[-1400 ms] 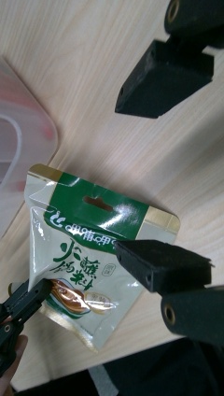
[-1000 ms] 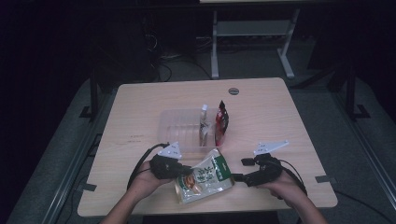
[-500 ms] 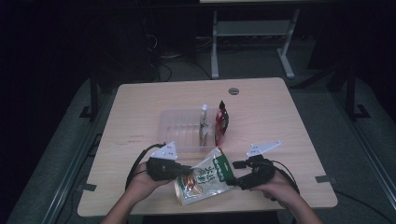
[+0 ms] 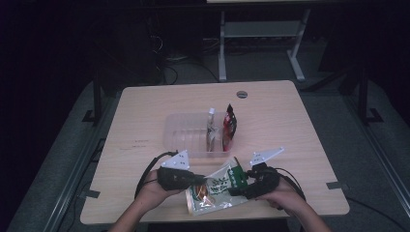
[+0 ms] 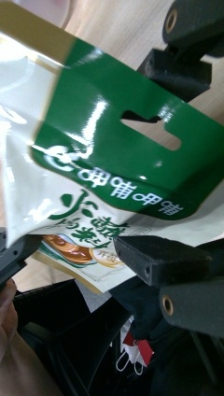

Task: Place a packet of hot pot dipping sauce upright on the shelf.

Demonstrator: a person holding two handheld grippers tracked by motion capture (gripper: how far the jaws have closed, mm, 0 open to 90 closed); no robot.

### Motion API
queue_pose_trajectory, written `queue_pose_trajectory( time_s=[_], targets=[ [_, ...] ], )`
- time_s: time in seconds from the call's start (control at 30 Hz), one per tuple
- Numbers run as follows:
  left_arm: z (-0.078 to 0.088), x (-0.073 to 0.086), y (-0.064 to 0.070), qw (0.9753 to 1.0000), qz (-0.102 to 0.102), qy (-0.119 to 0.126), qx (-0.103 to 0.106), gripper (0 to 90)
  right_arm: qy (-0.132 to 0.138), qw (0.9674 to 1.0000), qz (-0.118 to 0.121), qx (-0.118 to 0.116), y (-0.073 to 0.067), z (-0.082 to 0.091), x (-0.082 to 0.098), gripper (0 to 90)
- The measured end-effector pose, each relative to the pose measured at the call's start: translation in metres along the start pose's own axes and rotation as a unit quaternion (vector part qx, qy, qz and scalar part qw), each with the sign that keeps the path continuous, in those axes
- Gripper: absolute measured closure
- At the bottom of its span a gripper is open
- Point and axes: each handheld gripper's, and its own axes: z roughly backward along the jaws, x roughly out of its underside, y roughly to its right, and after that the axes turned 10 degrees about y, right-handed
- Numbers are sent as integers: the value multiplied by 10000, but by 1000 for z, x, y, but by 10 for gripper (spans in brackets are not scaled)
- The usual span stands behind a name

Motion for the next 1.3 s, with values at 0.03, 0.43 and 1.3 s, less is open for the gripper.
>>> queue_pose_trajectory(
  time_s=[0.03, 0.43, 1.3],
  targets=[
    [0, 0, 0, 10000, 10, 22, -1, 896, -7, 10000, -2, -25, 1, 0, 0, 338],
    [0, 1, -2, 10000, -8, -23, -73, 895, 102, 9997, -72, -203, 3, 3, 0, 547],
    [0, 4, -7, 9999, 1, 22, -156, 887, 456, 9977, 161, -477, -1, 9, -4, 889]
  ],
)
